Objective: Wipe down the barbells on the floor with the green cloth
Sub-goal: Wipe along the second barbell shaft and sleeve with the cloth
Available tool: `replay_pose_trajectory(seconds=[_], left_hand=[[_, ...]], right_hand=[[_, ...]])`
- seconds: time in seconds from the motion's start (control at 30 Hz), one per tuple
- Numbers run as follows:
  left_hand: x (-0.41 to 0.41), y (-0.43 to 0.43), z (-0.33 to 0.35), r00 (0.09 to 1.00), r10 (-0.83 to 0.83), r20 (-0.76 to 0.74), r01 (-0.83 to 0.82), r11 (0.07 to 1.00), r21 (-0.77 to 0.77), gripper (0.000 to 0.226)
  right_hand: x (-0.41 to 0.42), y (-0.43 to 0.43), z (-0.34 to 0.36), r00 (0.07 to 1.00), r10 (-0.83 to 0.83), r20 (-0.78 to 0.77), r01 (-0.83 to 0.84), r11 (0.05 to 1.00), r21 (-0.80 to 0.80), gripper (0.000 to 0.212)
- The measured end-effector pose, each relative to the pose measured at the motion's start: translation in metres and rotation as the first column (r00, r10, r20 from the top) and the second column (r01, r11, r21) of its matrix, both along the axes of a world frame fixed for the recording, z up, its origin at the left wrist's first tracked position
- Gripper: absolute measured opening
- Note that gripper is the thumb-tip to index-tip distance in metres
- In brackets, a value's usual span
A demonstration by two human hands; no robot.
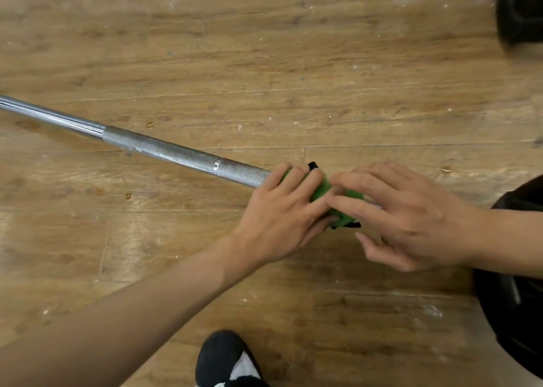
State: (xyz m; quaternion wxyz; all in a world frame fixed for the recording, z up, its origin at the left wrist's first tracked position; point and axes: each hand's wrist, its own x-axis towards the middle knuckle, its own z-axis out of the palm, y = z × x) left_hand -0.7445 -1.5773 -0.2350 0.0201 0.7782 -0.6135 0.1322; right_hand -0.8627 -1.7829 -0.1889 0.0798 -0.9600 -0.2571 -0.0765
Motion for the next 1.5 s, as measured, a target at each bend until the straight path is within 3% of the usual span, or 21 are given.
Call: replay_pose_trajectory(seconds=[0.17,0.33,0.5,0.8,0.9,1.03,1.27,1.4,1.5], left_hand=[[0.048,0.042,0.014,0.995,0.100,-0.019,-0.099,0.993,0.058,0.049],[0.120,0.103,0.024,0.956,0.290,-0.050,-0.282,0.951,0.124,0.067],[0.092,0.085,0.016,0.852,0.522,-0.050,-0.521,0.853,0.029,0.053],[-0.008,0.009,0.007,0.950,0.297,-0.097,-0.294,0.955,0.045,0.049],[0.000,0.013,0.005,0.982,0.185,-0.043,-0.185,0.983,-0.004,0.048],[0.042,0.031,0.009,0.999,0.024,0.040,-0.025,0.999,0.044,0.054],[0.108,0.083,0.021,0.981,0.192,0.015,-0.192,0.976,0.098,0.059],[0.154,0.121,0.030,0.918,0.396,-0.002,-0.392,0.910,0.135,0.055],[0.163,0.119,0.029,0.891,0.453,-0.017,-0.449,0.886,0.115,0.051]], right_hand=[[-0.001,-0.001,0.001,0.993,0.109,-0.049,-0.113,0.991,-0.073,0.053],[-0.001,-0.001,-0.004,0.989,0.115,-0.091,-0.117,0.993,-0.016,0.047],[0.002,0.002,-0.002,0.996,0.054,-0.068,-0.053,0.998,0.017,0.065],[-0.001,0.004,-0.003,0.998,0.043,-0.037,-0.044,0.999,-0.029,0.059],[-0.002,0.004,-0.003,0.998,0.030,-0.056,-0.032,0.999,-0.029,0.059],[-0.001,0.003,-0.002,0.997,0.046,-0.062,-0.050,0.997,-0.063,0.063],[0.007,-0.005,0.001,0.985,0.118,-0.127,-0.134,0.983,-0.123,0.069],[0.015,-0.017,0.001,0.976,0.142,-0.162,-0.164,0.978,-0.132,0.071],[0.023,-0.028,0.001,0.968,0.154,-0.196,-0.182,0.975,-0.129,0.072]])
